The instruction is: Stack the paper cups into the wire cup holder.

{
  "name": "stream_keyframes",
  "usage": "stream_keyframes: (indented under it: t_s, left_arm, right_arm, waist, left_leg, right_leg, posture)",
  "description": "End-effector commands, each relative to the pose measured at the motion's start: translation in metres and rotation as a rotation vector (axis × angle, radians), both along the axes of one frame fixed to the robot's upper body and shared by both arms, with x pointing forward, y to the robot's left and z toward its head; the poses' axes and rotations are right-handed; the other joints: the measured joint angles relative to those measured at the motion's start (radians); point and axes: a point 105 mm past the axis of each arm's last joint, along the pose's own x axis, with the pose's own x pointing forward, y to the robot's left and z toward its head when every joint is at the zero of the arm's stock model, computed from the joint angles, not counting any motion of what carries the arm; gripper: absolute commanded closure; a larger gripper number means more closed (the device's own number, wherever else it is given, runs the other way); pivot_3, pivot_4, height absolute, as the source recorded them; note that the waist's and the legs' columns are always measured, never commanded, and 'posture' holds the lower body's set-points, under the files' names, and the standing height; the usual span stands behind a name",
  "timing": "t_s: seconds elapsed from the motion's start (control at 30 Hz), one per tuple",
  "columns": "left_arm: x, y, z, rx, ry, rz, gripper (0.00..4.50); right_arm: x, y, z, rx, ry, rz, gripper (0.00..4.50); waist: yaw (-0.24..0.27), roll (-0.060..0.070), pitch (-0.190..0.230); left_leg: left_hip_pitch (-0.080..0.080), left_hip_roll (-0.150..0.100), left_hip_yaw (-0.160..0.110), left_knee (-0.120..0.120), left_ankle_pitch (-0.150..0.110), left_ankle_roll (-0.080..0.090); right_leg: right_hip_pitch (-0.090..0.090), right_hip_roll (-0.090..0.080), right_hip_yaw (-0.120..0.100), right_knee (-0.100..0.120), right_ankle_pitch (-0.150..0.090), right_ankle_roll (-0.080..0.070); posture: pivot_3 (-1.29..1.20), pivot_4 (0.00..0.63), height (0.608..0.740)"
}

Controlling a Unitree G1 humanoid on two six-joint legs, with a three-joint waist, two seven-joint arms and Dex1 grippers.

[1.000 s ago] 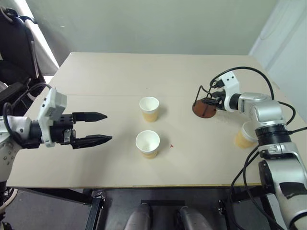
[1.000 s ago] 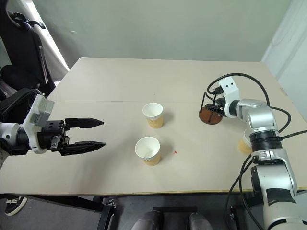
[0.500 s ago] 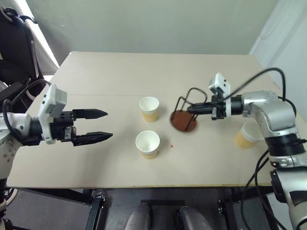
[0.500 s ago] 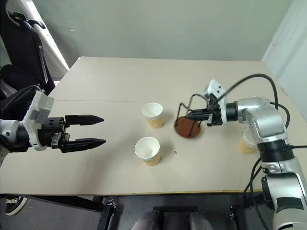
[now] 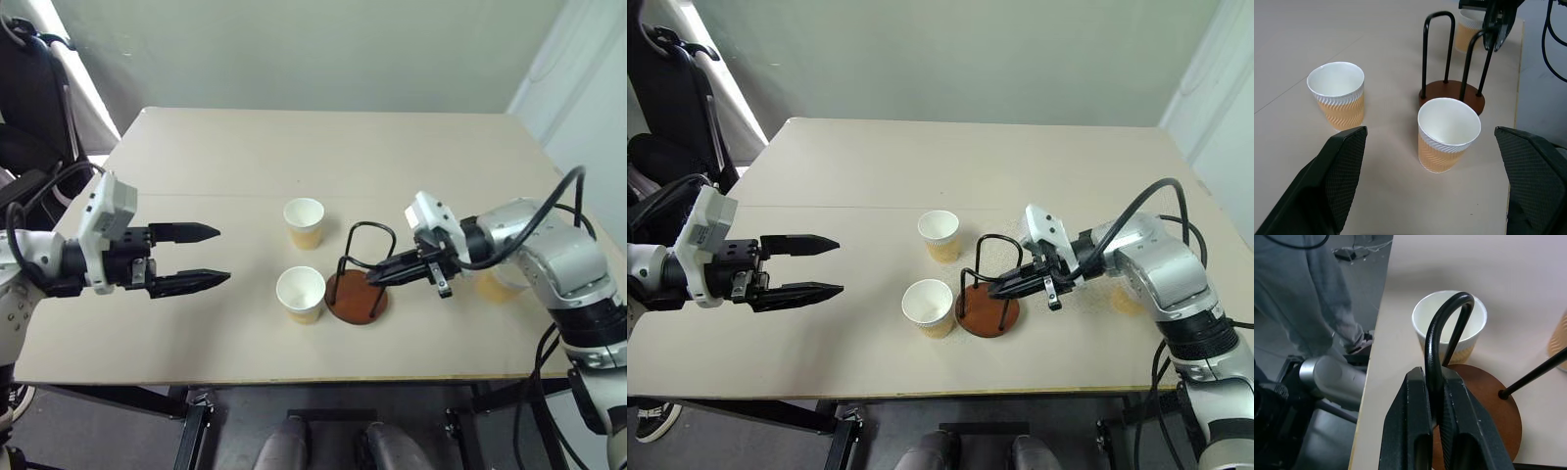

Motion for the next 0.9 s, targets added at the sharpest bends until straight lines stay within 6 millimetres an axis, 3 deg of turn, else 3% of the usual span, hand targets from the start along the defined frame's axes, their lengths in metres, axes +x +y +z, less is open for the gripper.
stream_keyframes:
  t_s: [0.03,0.63,0.67,0.77,0.9]
  left_arm:
    - [-0.004,-0.002,0.010,0.021,-0.036,-0.017,0.00]
    - [-0.002,-0.001,0.011,0.027,-0.037,-0.015,0.00]
    - [-0.002,-0.001,0.011,0.027,-0.037,-0.015,0.00]
    - [-0.003,-0.002,0.011,0.026,-0.037,-0.015,0.00]
    - [-0.004,-0.002,0.011,0.027,-0.038,-0.017,0.00]
  right_arm:
    - [-0.005,0.006,0.003,0.000,-0.062,0.053,4.47]
    - [0.000,0.008,-0.011,-0.081,-0.191,0.136,4.47]
    - [0.000,0.008,-0.012,-0.088,-0.183,0.138,3.93]
    - [-0.003,0.007,-0.015,-0.108,-0.170,0.157,3.12]
    - [0.000,0.003,-0.011,-0.118,-0.190,0.154,1.66]
  waist:
    - [0.000,0.000,0.000]
    - [0.000,0.000,0.000]
    - [0.000,0.000,0.000]
    - [0.000,0.000,0.000]
    - [0.000,0.000,0.000]
  left_leg:
    - [0.000,0.000,0.000,0.000,0.000,0.000]
    - [0.000,0.000,0.000,0.000,0.000,0.000]
    - [0.000,0.000,0.000,0.000,0.000,0.000]
    - [0.000,0.000,0.000,0.000,0.000,0.000]
    - [0.000,0.000,0.000,0.000,0.000,0.000]
  right_leg:
    - [0.000,0.000,0.000,0.000,0.000,0.000]
    - [0.000,0.000,0.000,0.000,0.000,0.000]
    - [0.000,0.000,0.000,0.000,0.000,0.000]
    - [0.000,0.000,0.000,0.000,0.000,0.000]
    - [0.000,0.000,0.000,0.000,0.000,0.000]
  posture:
    - [0.00,0.150,0.740]
    - [0.00,0.150,0.740]
    - [0.00,0.150,0.740]
    - [0.00,0.150,0.740]
    - [0.00,0.150,0.740]
